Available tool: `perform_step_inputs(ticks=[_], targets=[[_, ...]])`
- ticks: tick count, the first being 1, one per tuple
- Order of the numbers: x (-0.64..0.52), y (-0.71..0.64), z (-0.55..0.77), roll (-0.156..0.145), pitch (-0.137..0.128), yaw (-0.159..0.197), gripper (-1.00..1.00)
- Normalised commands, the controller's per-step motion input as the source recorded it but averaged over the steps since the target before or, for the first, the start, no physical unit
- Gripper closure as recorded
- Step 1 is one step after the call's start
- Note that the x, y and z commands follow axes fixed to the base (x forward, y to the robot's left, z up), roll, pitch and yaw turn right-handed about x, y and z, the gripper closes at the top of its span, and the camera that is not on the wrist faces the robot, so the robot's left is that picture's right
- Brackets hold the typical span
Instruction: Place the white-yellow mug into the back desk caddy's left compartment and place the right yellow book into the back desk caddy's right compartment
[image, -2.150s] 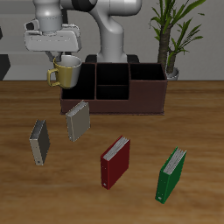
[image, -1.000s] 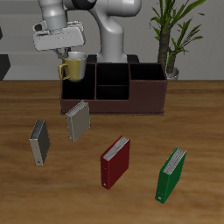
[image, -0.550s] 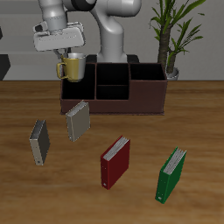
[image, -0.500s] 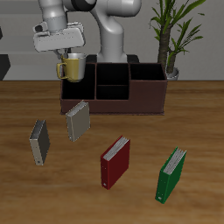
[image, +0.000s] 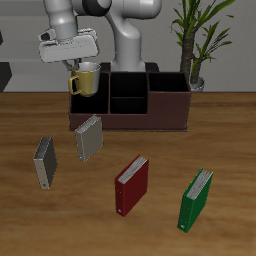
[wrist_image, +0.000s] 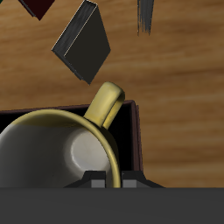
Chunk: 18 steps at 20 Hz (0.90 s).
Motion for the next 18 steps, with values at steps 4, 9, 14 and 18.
perform_step_inputs(ticks=[4,9,14,18], targets=[[0.18,0.08,-0.06,-0.015,0.055,0.004,1.00],[0.06,0.00,-0.09,-0.002,0.031,0.005,1.00],[0.12,-0.03,-0.27,0.005,0.093,-0.010,1.00],[-0.01,0.00,-0.18,0.004,0.079,-0.015,1.00]])
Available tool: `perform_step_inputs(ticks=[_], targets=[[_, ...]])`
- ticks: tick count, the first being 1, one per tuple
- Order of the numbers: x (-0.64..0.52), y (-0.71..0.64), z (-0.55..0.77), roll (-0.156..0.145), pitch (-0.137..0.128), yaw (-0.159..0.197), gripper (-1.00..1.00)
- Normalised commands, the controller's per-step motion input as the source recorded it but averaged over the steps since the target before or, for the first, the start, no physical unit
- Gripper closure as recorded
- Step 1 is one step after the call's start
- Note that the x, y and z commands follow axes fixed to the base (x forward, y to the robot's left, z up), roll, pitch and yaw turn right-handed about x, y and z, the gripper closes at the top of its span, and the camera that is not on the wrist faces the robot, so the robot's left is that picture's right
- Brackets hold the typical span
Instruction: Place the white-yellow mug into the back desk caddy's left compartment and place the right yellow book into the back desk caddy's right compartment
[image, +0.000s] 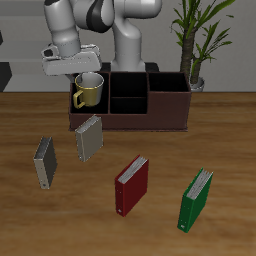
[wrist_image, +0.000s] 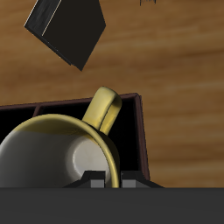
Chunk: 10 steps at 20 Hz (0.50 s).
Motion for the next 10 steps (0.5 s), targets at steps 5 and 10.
perform_step_inputs(ticks=[5,10], targets=[[-0.11,0.01,-0.07,0.010,0.051,-0.026,1.00],[-0.09,0.02,-0.11,0.052,0.125,-0.090,-1.00]])
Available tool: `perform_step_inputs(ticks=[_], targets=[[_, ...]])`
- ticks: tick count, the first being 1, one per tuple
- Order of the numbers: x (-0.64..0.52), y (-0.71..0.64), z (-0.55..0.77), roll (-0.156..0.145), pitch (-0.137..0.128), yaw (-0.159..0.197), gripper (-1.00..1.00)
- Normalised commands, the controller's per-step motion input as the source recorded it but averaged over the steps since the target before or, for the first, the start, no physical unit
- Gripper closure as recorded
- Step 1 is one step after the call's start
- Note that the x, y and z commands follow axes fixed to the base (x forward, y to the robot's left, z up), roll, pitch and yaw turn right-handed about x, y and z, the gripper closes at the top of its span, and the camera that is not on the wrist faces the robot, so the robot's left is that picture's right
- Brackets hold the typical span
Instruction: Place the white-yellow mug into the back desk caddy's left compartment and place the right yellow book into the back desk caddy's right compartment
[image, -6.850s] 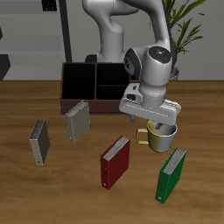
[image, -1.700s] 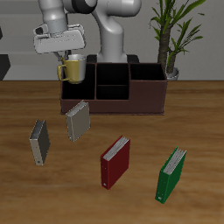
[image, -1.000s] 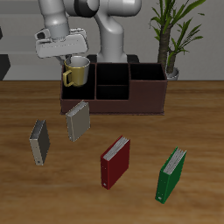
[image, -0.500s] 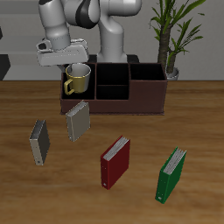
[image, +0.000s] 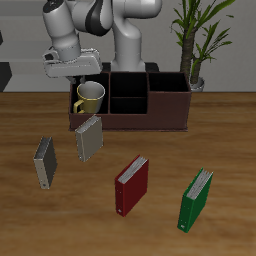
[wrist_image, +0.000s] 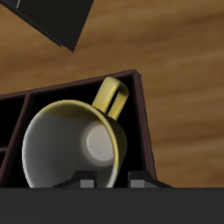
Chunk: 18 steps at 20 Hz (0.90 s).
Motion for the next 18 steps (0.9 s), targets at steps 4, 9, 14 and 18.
perform_step_inputs(ticks=[4,9,14,18], targets=[[-0.03,0.01,0.08,0.012,0.011,-0.021,-1.00],[0.04,0.03,0.07,0.001,0.005,-0.001,-1.00],[0.16,0.05,0.16,-0.027,-0.055,0.045,-1.00],[0.37,0.06,0.22,-0.094,-0.066,0.047,-1.00]])
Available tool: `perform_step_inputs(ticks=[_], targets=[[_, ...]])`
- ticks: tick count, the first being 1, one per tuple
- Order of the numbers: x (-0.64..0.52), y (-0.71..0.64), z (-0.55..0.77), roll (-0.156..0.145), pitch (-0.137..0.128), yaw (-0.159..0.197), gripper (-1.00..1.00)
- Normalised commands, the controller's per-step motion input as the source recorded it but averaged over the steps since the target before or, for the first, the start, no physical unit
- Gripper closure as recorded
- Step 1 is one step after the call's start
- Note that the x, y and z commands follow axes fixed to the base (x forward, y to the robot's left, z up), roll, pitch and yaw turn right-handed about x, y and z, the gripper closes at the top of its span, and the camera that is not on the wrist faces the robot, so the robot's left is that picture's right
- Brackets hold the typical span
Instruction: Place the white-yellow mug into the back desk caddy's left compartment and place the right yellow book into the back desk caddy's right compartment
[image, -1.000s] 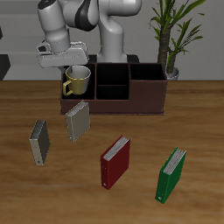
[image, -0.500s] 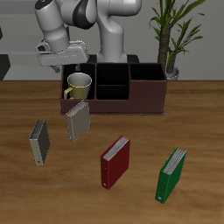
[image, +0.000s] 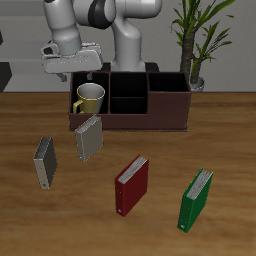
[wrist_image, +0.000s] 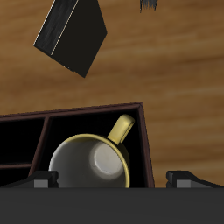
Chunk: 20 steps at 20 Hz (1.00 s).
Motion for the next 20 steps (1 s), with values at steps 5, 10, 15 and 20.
perform_step_inputs(ticks=[5,10,15,20], targets=[[0.48,0.18,0.30,-0.100,-0.059,0.060,-1.00],[0.42,0.35,0.34,-0.109,-0.043,0.064,-1.00],[0.56,0.26,0.36,-0.115,-0.042,0.041,-1.00],[0.60,0.02,0.33,-0.061,-0.014,0.059,-1.00]])
